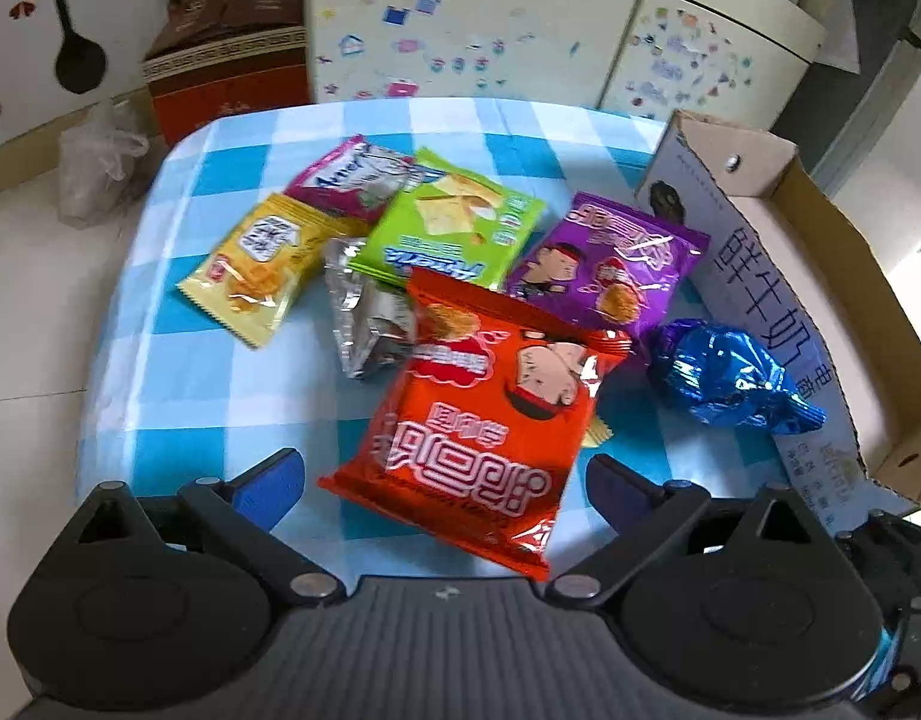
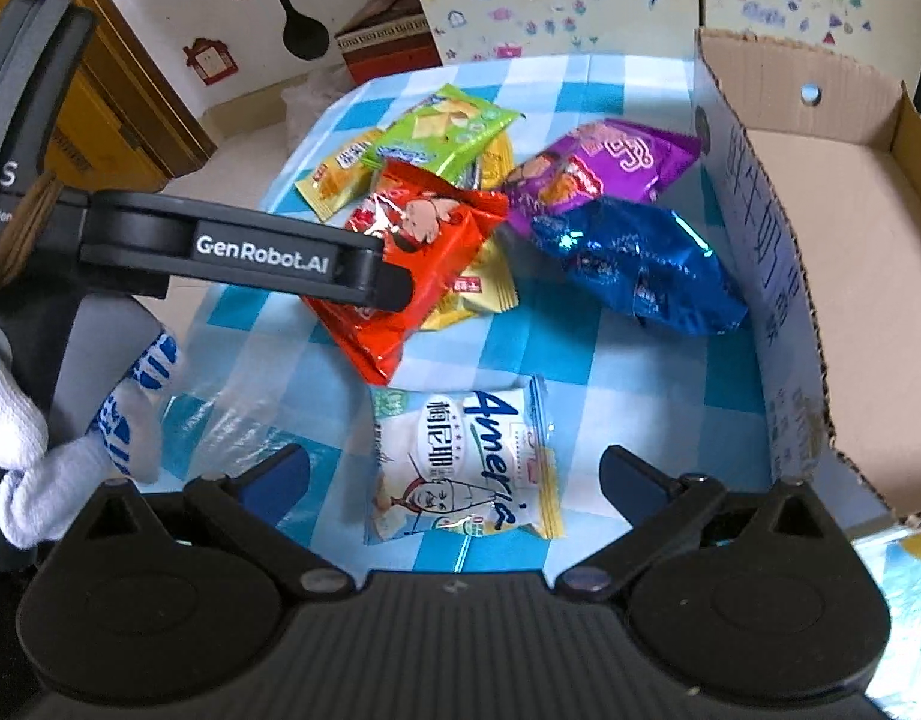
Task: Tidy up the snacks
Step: 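Grasp the red wafer bag with the left gripper while the right holds the white bag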
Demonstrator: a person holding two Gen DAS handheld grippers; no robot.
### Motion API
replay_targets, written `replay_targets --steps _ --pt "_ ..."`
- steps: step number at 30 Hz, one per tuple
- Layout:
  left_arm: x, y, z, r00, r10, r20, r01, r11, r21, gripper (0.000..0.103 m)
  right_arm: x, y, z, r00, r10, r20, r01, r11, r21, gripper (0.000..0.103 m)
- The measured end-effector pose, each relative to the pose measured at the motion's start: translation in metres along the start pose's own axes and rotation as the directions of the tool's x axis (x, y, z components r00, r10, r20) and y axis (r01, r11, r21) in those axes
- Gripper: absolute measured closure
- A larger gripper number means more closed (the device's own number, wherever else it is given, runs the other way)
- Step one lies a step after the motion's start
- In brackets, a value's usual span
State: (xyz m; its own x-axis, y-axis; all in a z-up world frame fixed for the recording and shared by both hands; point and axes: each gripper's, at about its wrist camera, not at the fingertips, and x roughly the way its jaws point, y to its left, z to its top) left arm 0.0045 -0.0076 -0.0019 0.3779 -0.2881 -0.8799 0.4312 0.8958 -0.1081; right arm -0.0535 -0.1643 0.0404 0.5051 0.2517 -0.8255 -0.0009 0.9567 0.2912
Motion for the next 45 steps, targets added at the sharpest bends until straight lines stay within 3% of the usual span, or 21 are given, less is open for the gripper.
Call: replay_targets --steps 16,28,34,38,45 --pt "0.030 -0.011 0.002 0.999 0.016 -0.029 -0.015 0.999 0.039 0.001 0.032 -0.003 -0.001 0.999 -0.025 -0.048 0.026 0.999 0.021 0.001" --pt "0.038 -0.010 -0.001 0.999 0.024 -0.045 -0.022 0.999 0.033 0.003 0.037 0.005 0.000 0.997 -0.061 -0.040 0.059 0.998 -0.037 0.001" --pt "0.033 -0.012 -0.005 0.999 0.033 -0.036 -0.031 0.998 0.048 0.018 0.037 0.010 -0.003 0.997 -0.068 -0.026 0.065 0.994 -0.083 0.009" --pt "0.028 -0.008 -0.006 0.999 0.032 -0.029 -0.031 0.999 0.021 0.024 0.033 0.015 -0.004 0.998 -0.064 -0.016 0.062 0.991 -0.116 0.024" --pt "0.016 0.001 -0.006 0.999 0.046 -0.011 -0.046 0.999 -0.029 0.026 0.029 0.009 -0.002 0.999 -0.037 -0.019 0.035 0.996 -0.077 0.036"
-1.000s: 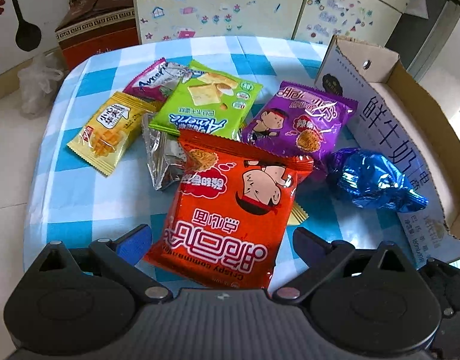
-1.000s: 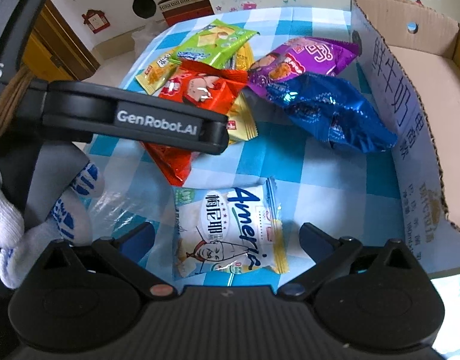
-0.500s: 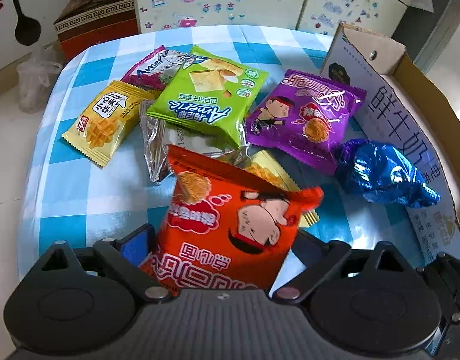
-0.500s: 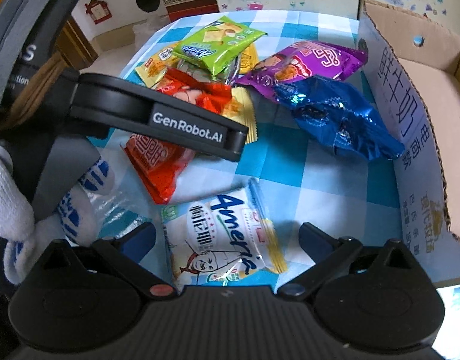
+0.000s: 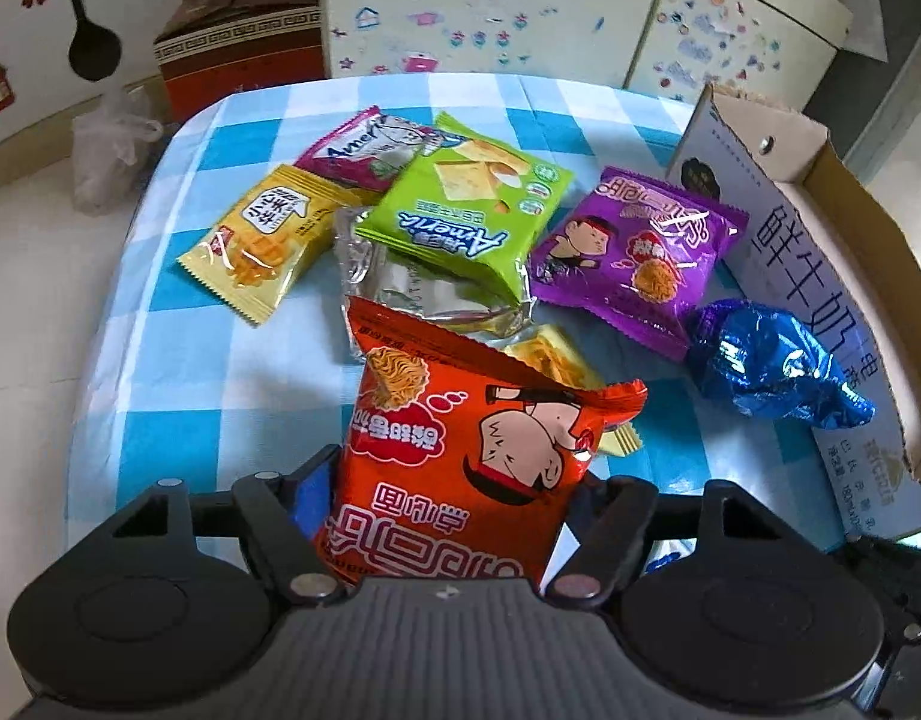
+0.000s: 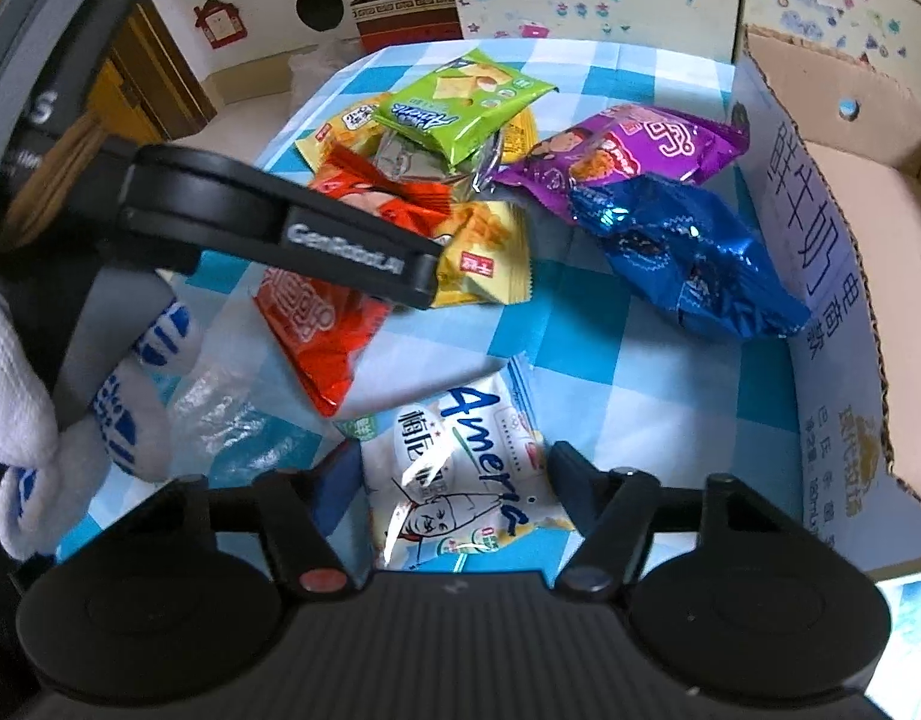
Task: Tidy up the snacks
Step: 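Grasp the red wafer bag with the left gripper while the right holds the white bag, then carry both bags into the cardboard box and open both grippers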
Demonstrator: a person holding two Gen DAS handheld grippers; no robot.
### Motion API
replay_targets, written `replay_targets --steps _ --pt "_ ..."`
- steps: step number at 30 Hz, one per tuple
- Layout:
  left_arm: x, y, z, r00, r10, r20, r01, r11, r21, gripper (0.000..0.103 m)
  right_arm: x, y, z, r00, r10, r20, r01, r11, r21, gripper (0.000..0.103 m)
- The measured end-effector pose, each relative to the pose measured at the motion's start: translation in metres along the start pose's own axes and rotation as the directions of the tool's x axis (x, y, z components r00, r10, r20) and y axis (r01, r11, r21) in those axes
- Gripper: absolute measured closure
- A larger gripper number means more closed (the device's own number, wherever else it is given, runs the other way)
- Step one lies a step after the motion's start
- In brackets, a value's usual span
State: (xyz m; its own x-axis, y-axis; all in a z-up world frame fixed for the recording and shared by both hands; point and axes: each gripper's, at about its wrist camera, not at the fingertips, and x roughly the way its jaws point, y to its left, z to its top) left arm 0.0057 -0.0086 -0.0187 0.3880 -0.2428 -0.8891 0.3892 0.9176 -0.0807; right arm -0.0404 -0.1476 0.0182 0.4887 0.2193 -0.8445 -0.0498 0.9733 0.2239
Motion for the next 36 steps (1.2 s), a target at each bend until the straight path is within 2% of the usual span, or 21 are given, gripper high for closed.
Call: replay_targets --steps 6,20,30,36 --pt "-0.012 0.004 0.001 1.000 0.006 0.020 -0.005 1.000 -0.030 0.026 -0.007 0.001 0.000 1.000 0.024 0.007 -0.024 1.000 0.012 0.038" --pt "-0.043 0.005 0.007 0.996 0.012 0.085 -0.006 0.997 -0.072 0.026 -0.036 0.009 0.010 0.995 0.048 0.090 -0.048 0.999 0.006 0.038" --pt "-0.062 0.003 0.016 0.991 0.007 0.132 0.007 0.994 -0.105 0.026 -0.053 -0.003 0.019 0.987 0.044 0.152 -0.052 0.997 0.051 0.038" --pt "-0.074 0.005 0.023 0.984 0.007 0.178 0.019 0.990 -0.143 0.026 -0.074 -0.018 0.028 0.974 0.037 0.223 -0.062 0.993 0.105 0.038"
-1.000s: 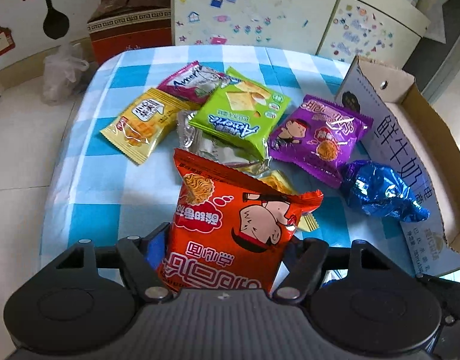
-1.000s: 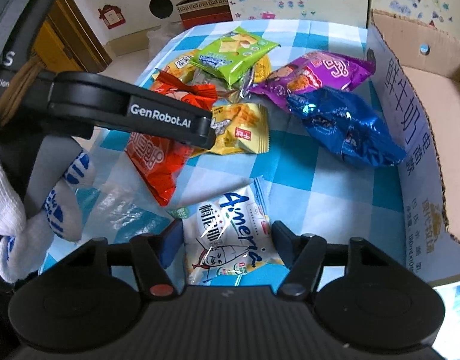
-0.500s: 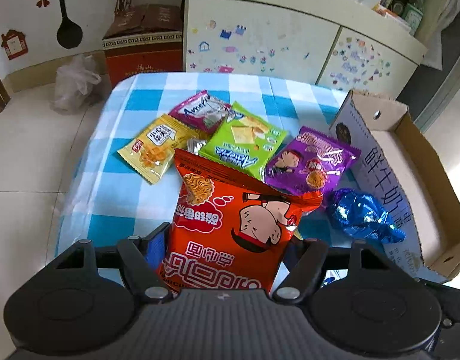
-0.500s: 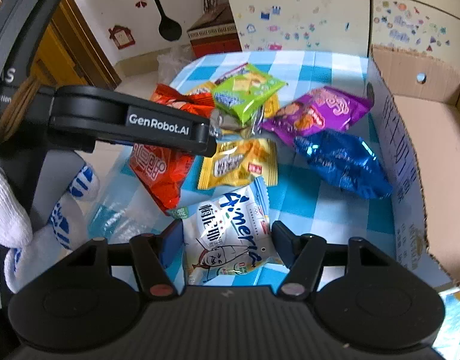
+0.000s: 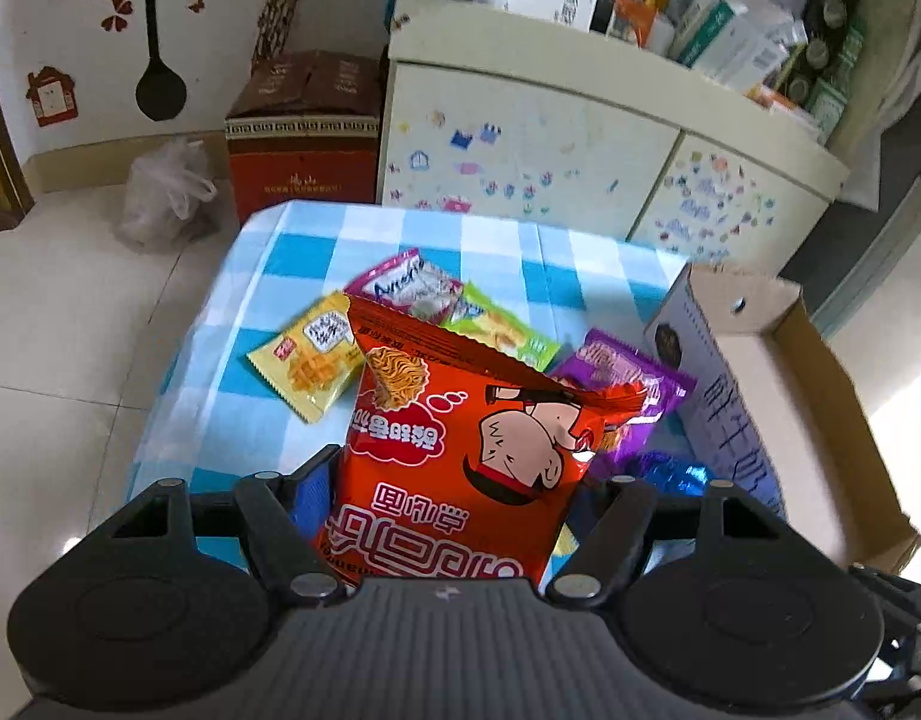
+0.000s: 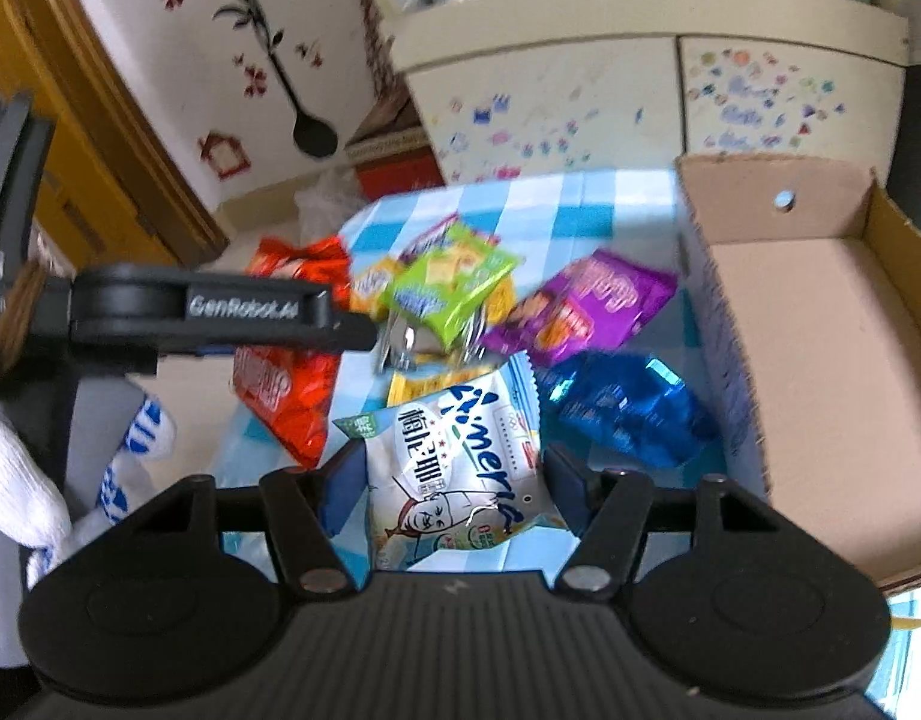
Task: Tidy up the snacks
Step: 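Carry both bags into the cardboard box and open both grippers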
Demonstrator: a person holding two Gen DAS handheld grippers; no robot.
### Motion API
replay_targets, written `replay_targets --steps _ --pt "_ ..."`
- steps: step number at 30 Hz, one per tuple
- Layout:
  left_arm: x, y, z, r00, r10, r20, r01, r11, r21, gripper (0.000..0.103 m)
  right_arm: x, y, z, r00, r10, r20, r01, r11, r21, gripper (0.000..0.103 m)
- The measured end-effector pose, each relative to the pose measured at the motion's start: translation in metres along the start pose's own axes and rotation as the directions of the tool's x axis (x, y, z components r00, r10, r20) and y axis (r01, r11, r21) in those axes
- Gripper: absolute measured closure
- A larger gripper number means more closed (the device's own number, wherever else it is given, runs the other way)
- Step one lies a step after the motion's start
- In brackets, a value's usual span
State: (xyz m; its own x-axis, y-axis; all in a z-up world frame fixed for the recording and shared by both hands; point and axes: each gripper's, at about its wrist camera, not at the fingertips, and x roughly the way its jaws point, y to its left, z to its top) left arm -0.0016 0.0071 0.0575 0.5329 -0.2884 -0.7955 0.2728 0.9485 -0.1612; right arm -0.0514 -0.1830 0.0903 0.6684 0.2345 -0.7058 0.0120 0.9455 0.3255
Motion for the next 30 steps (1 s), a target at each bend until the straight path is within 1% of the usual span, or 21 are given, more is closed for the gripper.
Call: replay_targets --steps 4,7,11,15,20,23,27,30 --pt "-0.004 -0.005 0.004 1.000 -0.005 0.019 0.005 1.000 -0.006 0.026 -0.014 -0.010 0.010 0.999 -0.024 0.046 0.023 0.999 0.034 0.038" --pt "-0.005 -0.015 0.005 0.999 -0.025 0.021 0.025 1.000 0.002 0.026 -0.024 -0.020 0.018 0.996 -0.052 0.067 0.047 0.996 0.075 0.038" --pt "-0.006 -0.031 0.003 0.997 -0.081 0.016 0.081 0.997 0.014 0.026 -0.038 -0.040 0.027 0.987 -0.135 0.092 0.121 0.982 0.142 0.038" --pt "-0.007 -0.049 0.001 0.991 -0.135 0.002 0.135 0.991 0.026 0.026 -0.050 -0.061 0.034 0.975 -0.191 0.112 0.162 0.961 0.224 0.038" --pt "-0.009 -0.074 -0.002 0.982 -0.190 -0.001 0.189 0.981 0.042 0.026 -0.067 -0.084 0.041 0.966 -0.206 0.156 0.150 0.939 0.309 0.038" --pt "-0.004 -0.090 -0.004 0.976 -0.218 -0.017 0.218 0.975 0.034 0.026 -0.079 -0.100 0.044 0.959 -0.217 0.183 0.141 0.923 0.359 0.038" --pt "0.006 -0.111 -0.005 0.964 -0.260 -0.048 0.260 0.966 0.002 0.026 -0.093 -0.123 0.045 0.951 -0.231 0.207 0.119 0.888 0.444 0.038" --pt "0.012 -0.130 -0.005 0.957 -0.282 -0.059 0.283 0.959 -0.006 0.026 -0.098 -0.137 0.044 0.941 -0.262 0.212 0.129 0.861 0.492 0.038"
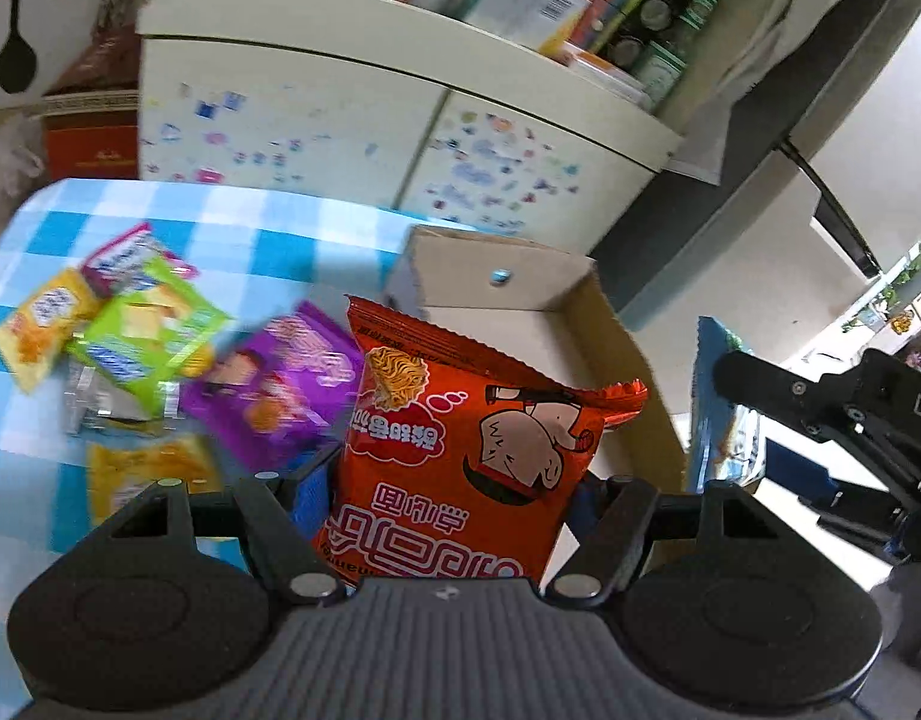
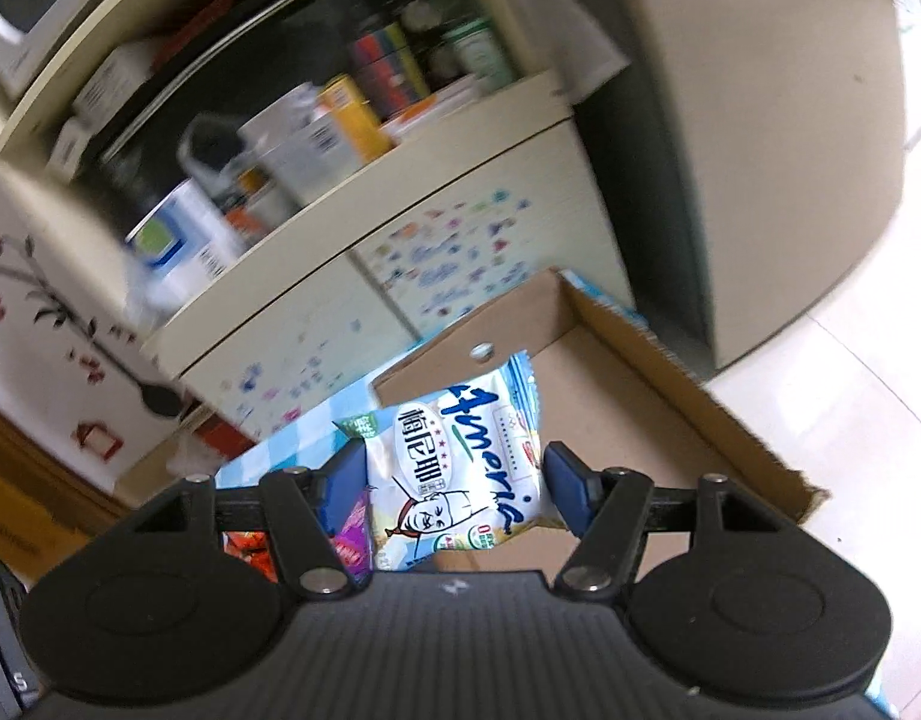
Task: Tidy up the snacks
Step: 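Carry both bags into the cardboard box and open both grippers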
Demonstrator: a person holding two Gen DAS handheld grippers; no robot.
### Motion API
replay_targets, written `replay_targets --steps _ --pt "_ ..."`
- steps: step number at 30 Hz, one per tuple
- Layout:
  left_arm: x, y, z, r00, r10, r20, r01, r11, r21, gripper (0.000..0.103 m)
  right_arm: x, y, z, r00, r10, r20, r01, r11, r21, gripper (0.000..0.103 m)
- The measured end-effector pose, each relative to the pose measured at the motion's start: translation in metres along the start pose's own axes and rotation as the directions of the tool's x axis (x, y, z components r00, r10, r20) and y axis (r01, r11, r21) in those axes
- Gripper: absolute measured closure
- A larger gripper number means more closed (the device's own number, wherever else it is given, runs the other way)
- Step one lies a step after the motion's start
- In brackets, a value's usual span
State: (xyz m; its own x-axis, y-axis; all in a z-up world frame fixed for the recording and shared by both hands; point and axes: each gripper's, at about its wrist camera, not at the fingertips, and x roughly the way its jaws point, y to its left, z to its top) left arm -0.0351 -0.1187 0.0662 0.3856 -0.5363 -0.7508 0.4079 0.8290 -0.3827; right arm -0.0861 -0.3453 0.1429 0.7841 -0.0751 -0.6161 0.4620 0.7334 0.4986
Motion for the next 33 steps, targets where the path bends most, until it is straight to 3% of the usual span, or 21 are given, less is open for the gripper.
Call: replay_targets --steps 7,15,21,27,33 --pt "0.024 -0.036 0.001 0.999 -0.041 -0.031 0.041 0.999 -0.001 0.026 0.003 -0.027 0.006 1.000 -0.008 -0.005 0.008 0.991 0.134 0.038" --pt "0.053 -0.057 -0.003 0.998 0.001 -0.063 0.000 1.000 0.026 0.025 0.007 -0.045 0.010 0.997 -0.075 -0.009 0.075 0.976 0.206 0.035" --pt "0.053 -0.059 -0.002 0.999 -0.005 -0.035 0.005 1.000 0.015 0.005 0.008 -0.056 0.011 0.996 -0.084 -0.008 0.083 0.956 0.280 0.024" --pt "0.039 -0.058 0.003 1.000 0.006 -0.007 -0.006 0.998 0.068 0.004 0.007 -0.052 0.012 0.997 -0.074 0.001 0.071 0.961 0.266 0.024" --pt "0.024 -0.032 0.007 0.999 0.054 0.001 -0.054 0.995 0.083 0.004 0.010 -0.037 0.011 1.000 -0.024 -0.001 0.023 0.980 0.197 0.024"
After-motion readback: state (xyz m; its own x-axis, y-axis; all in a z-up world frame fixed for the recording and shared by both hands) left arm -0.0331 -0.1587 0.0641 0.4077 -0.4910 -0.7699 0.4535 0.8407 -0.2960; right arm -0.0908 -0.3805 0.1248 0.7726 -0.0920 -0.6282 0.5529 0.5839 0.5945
